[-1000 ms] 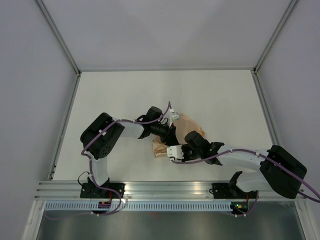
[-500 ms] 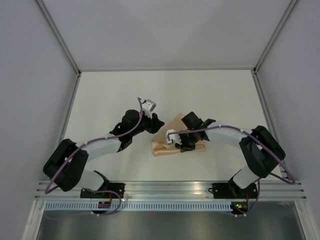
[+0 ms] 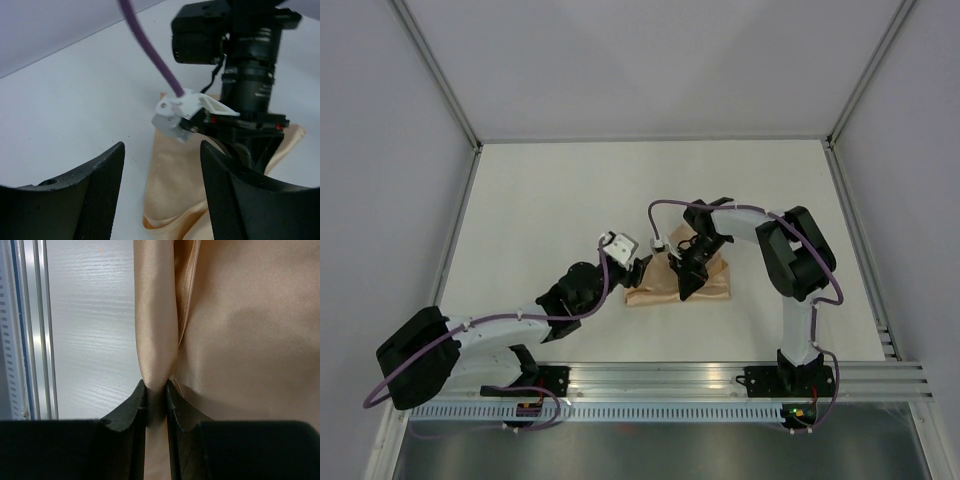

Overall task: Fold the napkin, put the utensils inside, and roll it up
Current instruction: Roll the napkin with the utensil

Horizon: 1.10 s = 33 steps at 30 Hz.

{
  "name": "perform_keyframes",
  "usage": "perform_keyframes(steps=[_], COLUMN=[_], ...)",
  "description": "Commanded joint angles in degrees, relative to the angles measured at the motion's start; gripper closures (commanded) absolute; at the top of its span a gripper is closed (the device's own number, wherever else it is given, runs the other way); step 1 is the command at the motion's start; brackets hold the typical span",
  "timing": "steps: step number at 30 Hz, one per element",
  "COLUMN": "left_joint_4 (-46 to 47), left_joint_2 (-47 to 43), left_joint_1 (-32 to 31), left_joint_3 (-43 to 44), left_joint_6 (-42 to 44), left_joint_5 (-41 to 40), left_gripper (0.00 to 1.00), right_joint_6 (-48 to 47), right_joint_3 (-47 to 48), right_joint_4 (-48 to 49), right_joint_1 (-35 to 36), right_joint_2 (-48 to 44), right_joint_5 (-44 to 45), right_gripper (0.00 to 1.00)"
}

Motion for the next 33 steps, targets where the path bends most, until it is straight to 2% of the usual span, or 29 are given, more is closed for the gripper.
perform_keyframes(steps=[1, 7, 13, 21, 33], left_joint_4=[0.95, -2.76, -4.96, -2.24, -3.02], left_joint_2=[0.93, 7.95, 19.99, 29.40, 34.77], left_joint_1=[-4.37, -11.83, -17.55, -18.26, -17.73], left_joint_3=[-0.99, 1.03, 5.51, 9.29, 11.32], left_joint_6=[12.20, 19.94, 25.57, 29.70, 30.15], left_joint_5=[-2.32, -0.03, 0.32, -0.12, 1.90], left_gripper=[0.32, 0.32, 0.34, 0.34, 0.35], right_joint_6=[-4.12, -2.72, -2.27, -1.92, -1.66], right_joint_3=[0.57, 1.62, 2.24, 2.68, 3.38], right_joint_4=[-1.97, -1.79, -2.06, -2.23, -2.67], right_joint_1=[-0.85, -0.85, -0.94, -1.38, -1.64], right_joint_2=[5.38, 6.18, 7.05, 7.41, 8.02], right_joint_5=[5.08, 5.35, 5.44, 5.26, 4.91], right_gripper=[0.99, 1.00, 0.99, 1.00, 1.00])
